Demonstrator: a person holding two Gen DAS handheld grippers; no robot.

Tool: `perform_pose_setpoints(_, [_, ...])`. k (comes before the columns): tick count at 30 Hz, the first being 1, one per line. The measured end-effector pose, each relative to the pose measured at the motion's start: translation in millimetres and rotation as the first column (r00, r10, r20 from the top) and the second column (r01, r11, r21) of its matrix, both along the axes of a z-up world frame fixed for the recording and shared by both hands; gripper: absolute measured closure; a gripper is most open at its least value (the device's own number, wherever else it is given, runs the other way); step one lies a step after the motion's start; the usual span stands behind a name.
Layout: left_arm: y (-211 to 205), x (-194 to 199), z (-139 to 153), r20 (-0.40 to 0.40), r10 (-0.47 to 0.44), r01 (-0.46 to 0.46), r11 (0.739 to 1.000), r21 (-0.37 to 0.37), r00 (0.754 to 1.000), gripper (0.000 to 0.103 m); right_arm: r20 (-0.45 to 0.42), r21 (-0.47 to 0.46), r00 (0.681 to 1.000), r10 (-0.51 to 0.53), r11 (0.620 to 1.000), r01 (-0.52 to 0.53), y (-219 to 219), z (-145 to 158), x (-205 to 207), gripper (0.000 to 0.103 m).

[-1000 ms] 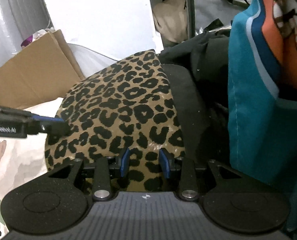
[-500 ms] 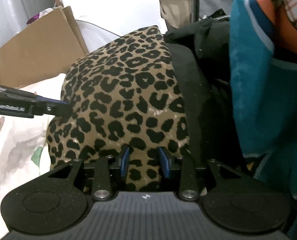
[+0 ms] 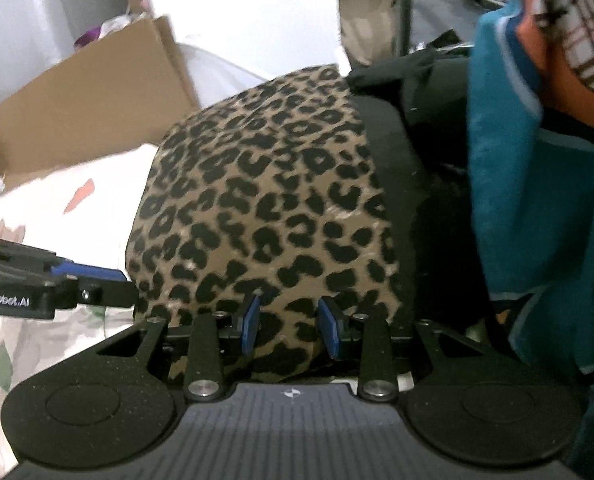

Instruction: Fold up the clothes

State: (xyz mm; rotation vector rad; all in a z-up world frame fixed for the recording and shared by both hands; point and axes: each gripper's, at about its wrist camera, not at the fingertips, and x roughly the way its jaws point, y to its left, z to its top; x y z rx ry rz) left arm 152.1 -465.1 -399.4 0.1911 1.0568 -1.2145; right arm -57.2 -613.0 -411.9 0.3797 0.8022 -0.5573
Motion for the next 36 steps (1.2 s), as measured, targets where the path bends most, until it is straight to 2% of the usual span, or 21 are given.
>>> perform_pose_setpoints(7, [13, -18, -16, -0.073, 0.054, -0.049, 0.996, 0.068, 0.996, 0.071, -0.057, 0.005, 0.998, -0.033, 0.999, 0.033, 7, -9, -6, 0.064])
perform_pose_setpoints(11, [18, -20, -7, -0.054, 0.070, -0.066, 0.995, 0.081, 0.996, 0.046, -0.028, 0.042, 0.997, -0.076, 0.996, 0.078, 10, -5, -7, 0.063])
perform_pose_setpoints(13, [20, -20, 2, -0.029, 0.070, -0.068, 0.995, 0.072, 0.997, 0.040, -0.006, 0.056, 0.996, -0.092, 0.994, 0.093, 13, 0, -6, 0.062])
perform_pose_setpoints(16, [24, -17, 12, -0.012, 0.090, -0.088, 0.993, 0.075, 0.996, 0.029, 0.020, 0.058, 0.994, -0.104, 0.993, 0.103, 21, 7, -2, 0.044])
perform_pose_setpoints(18, [26, -14, 15, -0.009, 0.106, -0.105, 0.991, 0.079, 0.994, 0.022, 0.039, 0.055, 0.993, -0.114, 0.992, 0.112, 26, 13, 0, 0.029])
perform_pose_setpoints(21, [28, -10, 19, 0.001, 0.127, -0.127, 0.987, 0.100, 0.992, 0.013, 0.052, 0.061, 0.990, -0.132, 0.990, 0.128, 32, 19, 3, 0.015])
perform_pose_setpoints(24, [34, -7, 22, 0.029, 0.154, -0.156, 0.981, 0.111, 0.988, 0.005, 0.045, 0.078, 0.986, -0.159, 0.985, 0.155, 36, 23, 7, 0.008])
perform_pose_setpoints(30, [44, 1, 30, 0.043, 0.165, -0.169, 0.973, 0.154, 0.985, 0.002, 0.001, 0.102, 0.973, -0.230, 0.968, 0.229, 46, 25, 12, 0.001])
perform_pose_setpoints(36, [60, 17, 56, 0.050, 0.199, -0.205, 0.960, 0.190, 0.979, 0.001, -0.051, 0.150, 0.964, -0.261, 0.952, 0.266, 56, 40, 23, 0.001])
